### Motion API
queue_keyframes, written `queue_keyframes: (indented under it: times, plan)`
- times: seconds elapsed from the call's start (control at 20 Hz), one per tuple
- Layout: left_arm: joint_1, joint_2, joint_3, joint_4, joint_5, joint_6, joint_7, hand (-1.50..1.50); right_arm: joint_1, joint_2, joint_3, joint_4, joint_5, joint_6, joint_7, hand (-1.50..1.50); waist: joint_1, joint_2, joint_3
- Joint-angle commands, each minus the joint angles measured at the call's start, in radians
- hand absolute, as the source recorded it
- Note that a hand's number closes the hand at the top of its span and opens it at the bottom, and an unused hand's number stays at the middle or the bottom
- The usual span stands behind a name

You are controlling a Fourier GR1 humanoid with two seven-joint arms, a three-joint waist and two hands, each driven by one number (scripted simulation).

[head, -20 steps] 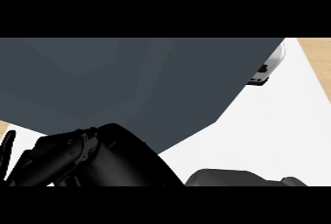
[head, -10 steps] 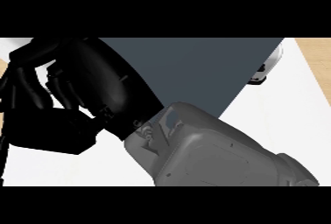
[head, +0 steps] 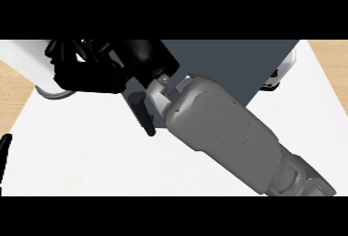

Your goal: Pick up the wine, place it into the cabinet and close the cabinet

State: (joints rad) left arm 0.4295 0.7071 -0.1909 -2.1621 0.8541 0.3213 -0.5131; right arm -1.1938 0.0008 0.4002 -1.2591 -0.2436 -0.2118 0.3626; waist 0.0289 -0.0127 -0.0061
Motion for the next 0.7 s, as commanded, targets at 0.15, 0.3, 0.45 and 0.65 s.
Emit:
queue_keyframes:
  times: [0.15, 0.3, 0.45, 0.65]
  plan:
    - [-0.010, -0.020, -0.010, -0.006, -0.015, -0.005, 0.012, -1.50, 0.019, -0.089, -0.080, 0.189, -0.002, 0.067, -0.139, 1.50, -0.004, 0.024, 0.006]
    - [-0.049, -0.002, 0.032, 0.020, -0.001, 0.001, 0.036, -1.50, -0.011, -0.081, -0.065, 0.221, 0.030, 0.044, -0.168, 1.50, -0.009, 0.026, 0.005]
    - [-0.041, -0.030, -0.008, 0.029, -0.022, -0.007, 0.015, -1.50, -0.024, -0.090, -0.044, 0.257, 0.048, 0.041, -0.188, 1.50, -0.012, 0.024, 0.004]
    - [-0.028, -0.039, -0.017, 0.015, -0.026, 0.003, 0.018, -1.50, -0.018, -0.125, -0.058, 0.274, 0.033, 0.075, -0.226, 1.50, -0.016, 0.022, 0.005]
